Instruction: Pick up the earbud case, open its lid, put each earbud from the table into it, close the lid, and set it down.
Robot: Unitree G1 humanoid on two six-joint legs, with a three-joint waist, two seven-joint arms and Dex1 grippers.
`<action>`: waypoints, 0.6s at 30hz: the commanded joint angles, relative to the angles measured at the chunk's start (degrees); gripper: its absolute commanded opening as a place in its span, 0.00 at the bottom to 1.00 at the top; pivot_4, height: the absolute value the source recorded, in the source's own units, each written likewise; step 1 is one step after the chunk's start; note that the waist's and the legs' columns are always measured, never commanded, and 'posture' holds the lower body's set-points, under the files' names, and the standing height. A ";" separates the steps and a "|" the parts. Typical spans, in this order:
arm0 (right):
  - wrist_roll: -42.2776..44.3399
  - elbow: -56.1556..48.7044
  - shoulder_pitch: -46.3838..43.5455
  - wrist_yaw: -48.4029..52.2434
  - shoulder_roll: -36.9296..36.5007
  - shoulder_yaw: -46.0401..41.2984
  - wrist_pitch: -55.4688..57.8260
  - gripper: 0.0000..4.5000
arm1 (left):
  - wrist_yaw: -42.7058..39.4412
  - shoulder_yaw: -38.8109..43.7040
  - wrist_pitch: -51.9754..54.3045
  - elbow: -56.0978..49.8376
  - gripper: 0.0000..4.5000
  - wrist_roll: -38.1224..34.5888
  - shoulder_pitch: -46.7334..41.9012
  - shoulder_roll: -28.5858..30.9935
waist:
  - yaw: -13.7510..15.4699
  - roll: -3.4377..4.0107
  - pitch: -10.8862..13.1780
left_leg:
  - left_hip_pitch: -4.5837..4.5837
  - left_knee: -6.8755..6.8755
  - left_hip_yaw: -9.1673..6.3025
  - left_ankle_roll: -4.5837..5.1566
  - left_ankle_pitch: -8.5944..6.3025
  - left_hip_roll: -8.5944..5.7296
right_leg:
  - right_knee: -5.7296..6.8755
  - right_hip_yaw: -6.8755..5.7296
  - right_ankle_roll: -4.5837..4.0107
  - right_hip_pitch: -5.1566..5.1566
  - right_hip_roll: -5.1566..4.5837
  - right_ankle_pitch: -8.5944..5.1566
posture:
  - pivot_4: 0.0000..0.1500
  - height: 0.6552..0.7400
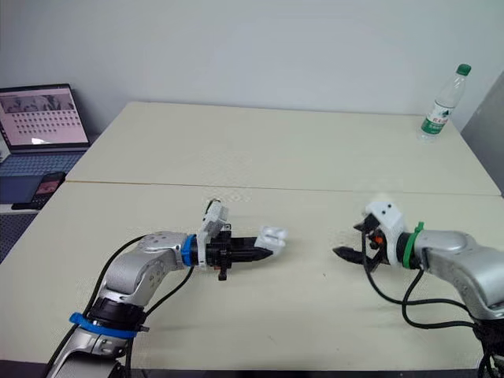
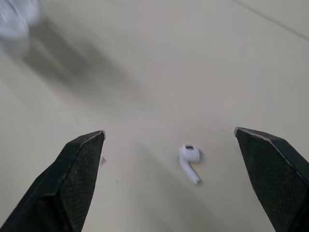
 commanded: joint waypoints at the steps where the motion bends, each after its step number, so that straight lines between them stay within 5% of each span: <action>1: -5.06 -0.07 -0.48 1.25 -1.23 2.02 -3.08 1.00 | 4.13 4.84 1.83 -6.97 0.17 -3.32 1.29 0.89 | -0.02 0.00 0.00 | 0.00 0.00 0.00 0.00 0.00 0.00 | 0.02 0.01 0.00 -0.02 0.00 0.00 | 1.00 0.95; 16: -11.94 8.84 -8.62 6.45 3.60 9.28 -1.52 1.00 | 15.73 7.72 5.75 -19.12 0.17 -6.82 5.91 0.03 | 0.07 -0.01 0.01 | 0.03 0.01 0.03 -0.01 0.00 -0.03 | 0.06 0.02 -0.02 0.00 0.00 0.01 | 1.00 0.95; 18: -12.69 9.34 -8.61 6.84 4.07 9.39 -1.81 0.92 | 16.72 8.09 6.28 -19.80 0.17 -7.27 6.21 0.31 | 0.07 -0.01 0.01 | 0.04 0.01 0.02 -0.01 0.00 -0.02 | 0.07 0.01 -0.02 0.00 0.00 0.01 | 1.00 0.95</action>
